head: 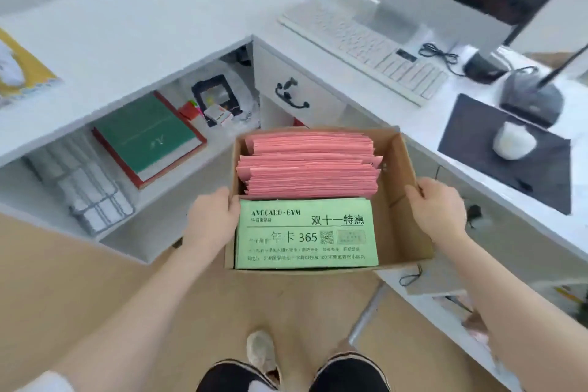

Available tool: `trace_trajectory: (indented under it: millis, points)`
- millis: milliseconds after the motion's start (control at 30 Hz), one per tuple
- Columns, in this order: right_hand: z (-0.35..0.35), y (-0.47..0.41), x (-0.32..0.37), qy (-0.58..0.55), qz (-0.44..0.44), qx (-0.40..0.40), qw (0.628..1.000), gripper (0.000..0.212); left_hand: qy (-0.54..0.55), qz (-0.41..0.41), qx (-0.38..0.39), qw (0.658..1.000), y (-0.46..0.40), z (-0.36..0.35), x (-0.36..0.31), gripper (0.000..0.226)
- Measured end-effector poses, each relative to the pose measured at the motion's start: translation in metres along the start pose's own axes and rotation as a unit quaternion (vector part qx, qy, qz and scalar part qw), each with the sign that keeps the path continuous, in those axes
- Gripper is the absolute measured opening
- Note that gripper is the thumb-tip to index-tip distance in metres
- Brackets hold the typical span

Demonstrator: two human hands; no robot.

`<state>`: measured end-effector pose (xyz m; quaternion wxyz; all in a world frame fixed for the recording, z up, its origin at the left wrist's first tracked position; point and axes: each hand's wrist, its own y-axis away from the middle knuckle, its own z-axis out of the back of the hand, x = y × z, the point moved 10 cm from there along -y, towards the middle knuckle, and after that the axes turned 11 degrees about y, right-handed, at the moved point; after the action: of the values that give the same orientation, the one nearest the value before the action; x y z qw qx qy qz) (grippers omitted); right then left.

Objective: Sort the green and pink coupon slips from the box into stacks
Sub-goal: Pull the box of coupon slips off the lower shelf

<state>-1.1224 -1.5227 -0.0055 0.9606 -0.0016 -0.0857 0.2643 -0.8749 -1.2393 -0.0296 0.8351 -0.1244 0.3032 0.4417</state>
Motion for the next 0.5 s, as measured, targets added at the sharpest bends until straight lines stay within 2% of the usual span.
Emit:
trace_trajectory:
  millis: [167,500]
  points:
    - [0.071,0.030,-0.101,-0.041,-0.084,-0.045,0.995,0.038,-0.011,-0.110,-0.024,0.994,0.020,-0.005,-0.110,0.034]
    - [0.145,0.112,-0.267,-0.095,-0.156,-0.042,0.982,0.036,-0.033,-0.182,0.024,0.982,0.102,-0.065,-0.246,0.035]
